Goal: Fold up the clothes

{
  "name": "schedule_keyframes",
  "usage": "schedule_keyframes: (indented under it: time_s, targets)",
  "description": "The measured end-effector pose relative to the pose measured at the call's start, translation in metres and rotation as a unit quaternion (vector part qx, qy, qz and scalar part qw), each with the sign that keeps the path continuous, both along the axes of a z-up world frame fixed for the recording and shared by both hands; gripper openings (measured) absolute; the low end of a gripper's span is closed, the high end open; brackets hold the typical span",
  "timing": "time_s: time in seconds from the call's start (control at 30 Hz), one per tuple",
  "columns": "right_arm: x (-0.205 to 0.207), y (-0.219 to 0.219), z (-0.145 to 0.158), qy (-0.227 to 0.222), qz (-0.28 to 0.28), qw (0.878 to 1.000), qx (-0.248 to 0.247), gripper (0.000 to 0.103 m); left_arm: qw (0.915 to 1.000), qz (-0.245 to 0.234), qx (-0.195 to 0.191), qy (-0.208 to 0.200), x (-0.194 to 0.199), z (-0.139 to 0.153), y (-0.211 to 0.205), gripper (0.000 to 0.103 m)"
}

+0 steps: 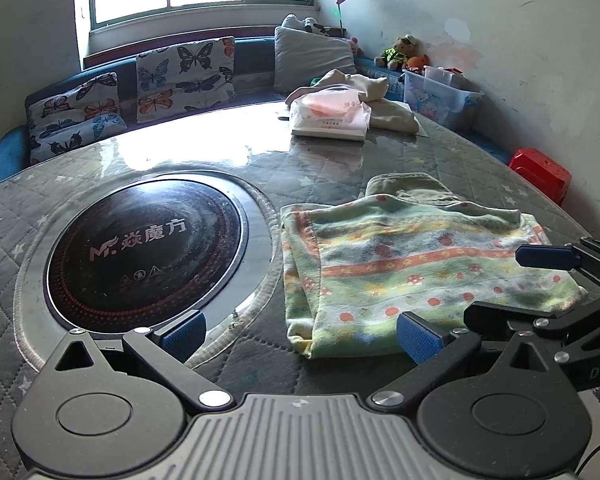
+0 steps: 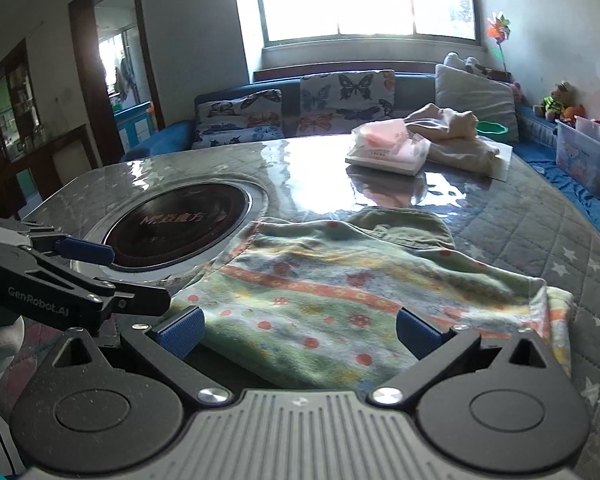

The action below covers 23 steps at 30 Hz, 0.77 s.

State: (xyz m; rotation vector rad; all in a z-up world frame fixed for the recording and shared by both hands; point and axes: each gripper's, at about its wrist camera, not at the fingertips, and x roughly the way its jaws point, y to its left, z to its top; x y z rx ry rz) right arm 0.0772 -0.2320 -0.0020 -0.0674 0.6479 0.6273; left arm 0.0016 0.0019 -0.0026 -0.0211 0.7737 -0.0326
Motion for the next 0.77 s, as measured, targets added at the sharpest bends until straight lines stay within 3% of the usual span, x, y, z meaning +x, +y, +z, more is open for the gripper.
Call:
schedule_keyframes:
  time_s: [0.77]
  targets:
    - [0.007, 0.019, 0.002, -0.008, 0.023, 1.000, -0.005, 0.103, 0.9995, 0.029, -0.011, 0.004, 0.008, 0.000, 0.018, 0.103]
